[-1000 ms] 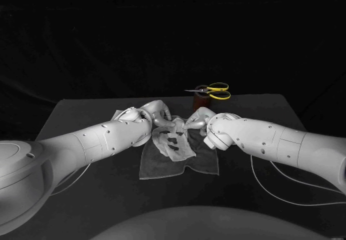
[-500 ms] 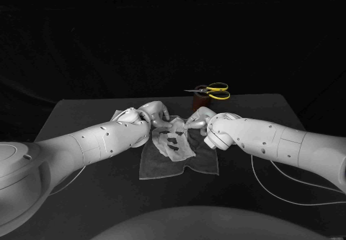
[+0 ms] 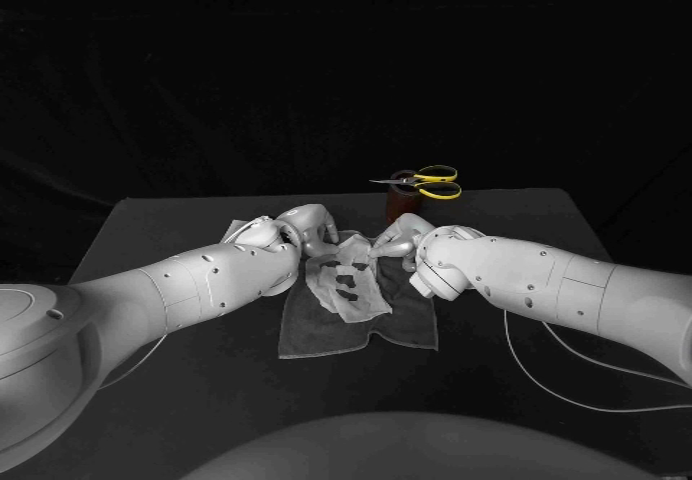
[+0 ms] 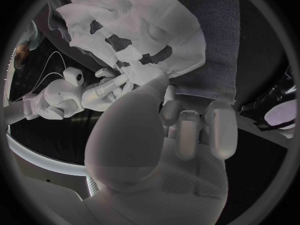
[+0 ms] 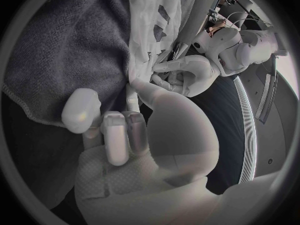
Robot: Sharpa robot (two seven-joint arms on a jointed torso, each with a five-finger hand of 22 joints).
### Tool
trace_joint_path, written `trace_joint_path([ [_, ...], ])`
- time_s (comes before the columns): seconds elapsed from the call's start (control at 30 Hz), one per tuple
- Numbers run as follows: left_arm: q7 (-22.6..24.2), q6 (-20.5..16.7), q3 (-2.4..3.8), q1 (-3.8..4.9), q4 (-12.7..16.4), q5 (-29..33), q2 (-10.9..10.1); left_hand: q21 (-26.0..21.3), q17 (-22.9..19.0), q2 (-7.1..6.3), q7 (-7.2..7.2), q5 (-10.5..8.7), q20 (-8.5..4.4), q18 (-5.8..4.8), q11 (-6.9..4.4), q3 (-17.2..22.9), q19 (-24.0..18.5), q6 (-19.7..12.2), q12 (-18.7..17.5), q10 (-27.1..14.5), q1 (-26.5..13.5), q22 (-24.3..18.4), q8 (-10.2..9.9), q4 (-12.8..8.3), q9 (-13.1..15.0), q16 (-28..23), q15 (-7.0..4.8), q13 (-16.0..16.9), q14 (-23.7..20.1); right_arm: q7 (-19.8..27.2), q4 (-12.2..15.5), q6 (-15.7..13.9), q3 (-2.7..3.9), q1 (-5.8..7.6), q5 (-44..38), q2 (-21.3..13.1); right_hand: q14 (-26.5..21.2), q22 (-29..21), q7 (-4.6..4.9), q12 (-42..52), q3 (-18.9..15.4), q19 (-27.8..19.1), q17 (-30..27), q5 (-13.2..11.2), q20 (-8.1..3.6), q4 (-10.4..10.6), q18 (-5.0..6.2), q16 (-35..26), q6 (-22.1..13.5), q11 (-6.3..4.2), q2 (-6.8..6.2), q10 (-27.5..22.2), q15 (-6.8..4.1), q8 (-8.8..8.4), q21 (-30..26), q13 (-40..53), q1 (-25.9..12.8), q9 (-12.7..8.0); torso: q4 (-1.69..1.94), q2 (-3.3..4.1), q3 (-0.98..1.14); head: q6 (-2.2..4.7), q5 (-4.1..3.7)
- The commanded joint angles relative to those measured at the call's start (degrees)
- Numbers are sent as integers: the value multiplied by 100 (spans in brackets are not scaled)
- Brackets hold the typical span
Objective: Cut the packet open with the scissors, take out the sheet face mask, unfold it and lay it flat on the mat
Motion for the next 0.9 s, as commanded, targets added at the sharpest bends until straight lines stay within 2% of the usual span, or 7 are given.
trace_joint_path([
  [0.03,-51,137,-2,-15,-25,-79,32,33,1506,-89,22,-25,26,5,26,115,28,34,52,85,-42,750,-74,8,-73,20,35,64,606,20,6,-43,2,1,-39,-6,605,778,-9,19,35,-2,1510,27,-45,-3,25,19,31,-47,68,608,-38,29,5,1510,-4,218,-3,3,5,-1,0],
  [0.27,-94,270,-9,-70,-43,-64,85,57,1506,-172,43,-27,43,-1,48,209,44,62,112,156,-167,769,-154,40,-155,20,55,175,606,13,14,-41,2,1,-39,-3,605,778,-9,19,35,-2,1510,27,-45,-3,25,19,31,-47,68,608,-38,29,5,1510,-4,218,-13,5,8,-1,0],
  [0.63,-142,392,-16,-102,64,-34,78,82,1506,-255,48,-28,56,-8,57,217,62,98,119,169,-371,789,-214,124,-225,20,64,188,606,-7,21,-47,2,2,-40,-3,605,778,-12,19,63,-2,1510,27,-47,-13,25,19,33,-49,70,608,-41,47,10,1510,-20,231,1,2,13,-1,-28],
  [0.77,-168,417,-16,-104,79,-45,73,90,1506,-194,35,-25,55,-9,44,310,67,130,109,162,-320,795,-228,103,-250,20,57,176,606,-12,21,-50,2,2,-41,-2,605,778,-12,19,63,-2,1510,27,-47,-13,25,19,33,-49,70,608,-41,47,10,1510,-20,231,-6,2,9,-1,-25],
  [0.9,-183,463,-18,-104,80,-110,79,86,1506,-80,25,-21,40,-7,26,632,64,209,103,171,-193,791,-256,23,-303,20,40,189,606,-14,17,-54,2,2,-42,-3,605,778,-12,19,63,-2,1510,27,-47,-13,25,19,33,-49,70,608,-41,47,10,1510,-20,231,-5,5,9,-1,-32],
])
